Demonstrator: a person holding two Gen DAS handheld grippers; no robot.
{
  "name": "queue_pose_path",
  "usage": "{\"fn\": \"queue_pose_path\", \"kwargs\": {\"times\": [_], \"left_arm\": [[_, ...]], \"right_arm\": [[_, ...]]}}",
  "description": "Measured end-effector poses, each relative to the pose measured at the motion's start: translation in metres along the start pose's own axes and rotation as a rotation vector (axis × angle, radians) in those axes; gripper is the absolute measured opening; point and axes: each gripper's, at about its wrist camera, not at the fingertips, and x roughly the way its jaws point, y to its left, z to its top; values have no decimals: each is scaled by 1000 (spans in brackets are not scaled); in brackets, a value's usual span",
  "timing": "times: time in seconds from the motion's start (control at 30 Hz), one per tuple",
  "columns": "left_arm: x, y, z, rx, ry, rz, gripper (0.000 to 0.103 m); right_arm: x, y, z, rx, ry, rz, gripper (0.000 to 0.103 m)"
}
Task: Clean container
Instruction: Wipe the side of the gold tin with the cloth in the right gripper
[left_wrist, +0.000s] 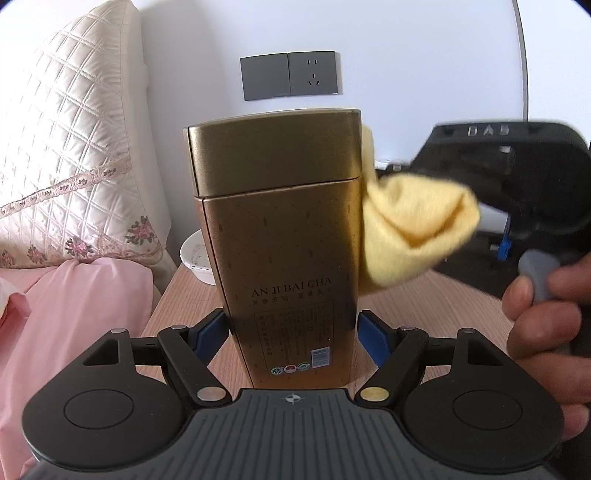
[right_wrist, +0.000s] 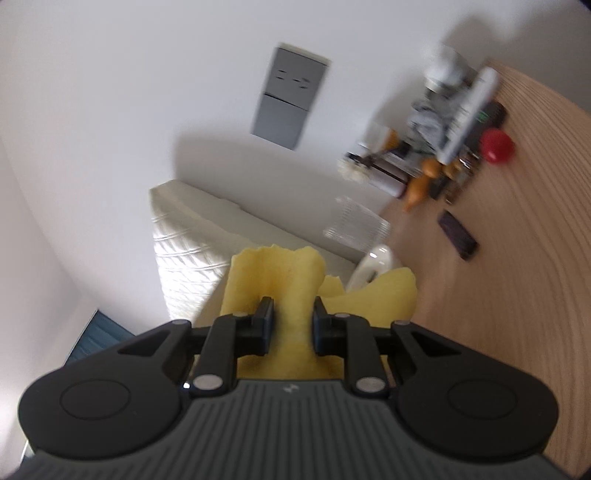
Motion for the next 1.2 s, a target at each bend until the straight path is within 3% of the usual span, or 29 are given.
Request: {"fn": "queue_pose_path", "kwargs": {"times": [0.13, 0.33, 0.6, 0.73, 0.97, 1.2], "left_arm": [[1, 0, 0, -2, 1, 3, 80], [1, 0, 0, -2, 0, 2, 80], [-2, 6, -3, 2, -2, -10, 80], [-1, 1, -2, -7, -2, 2, 80], [0, -2, -3, -2, 0, 3, 80], [-1, -3, -5, 2, 2, -1, 80]], "right_arm": [[0, 9, 2, -11, -4, 2, 23], [-7, 43, 12, -65, -32, 83, 23], [-5, 9, -1, -27, -5, -28, 23], [-7, 10, -2, -14, -3, -27, 23], [-17, 48, 8, -65, -25, 62, 23], [-12, 25, 4, -48, 3, -24, 23]]}}
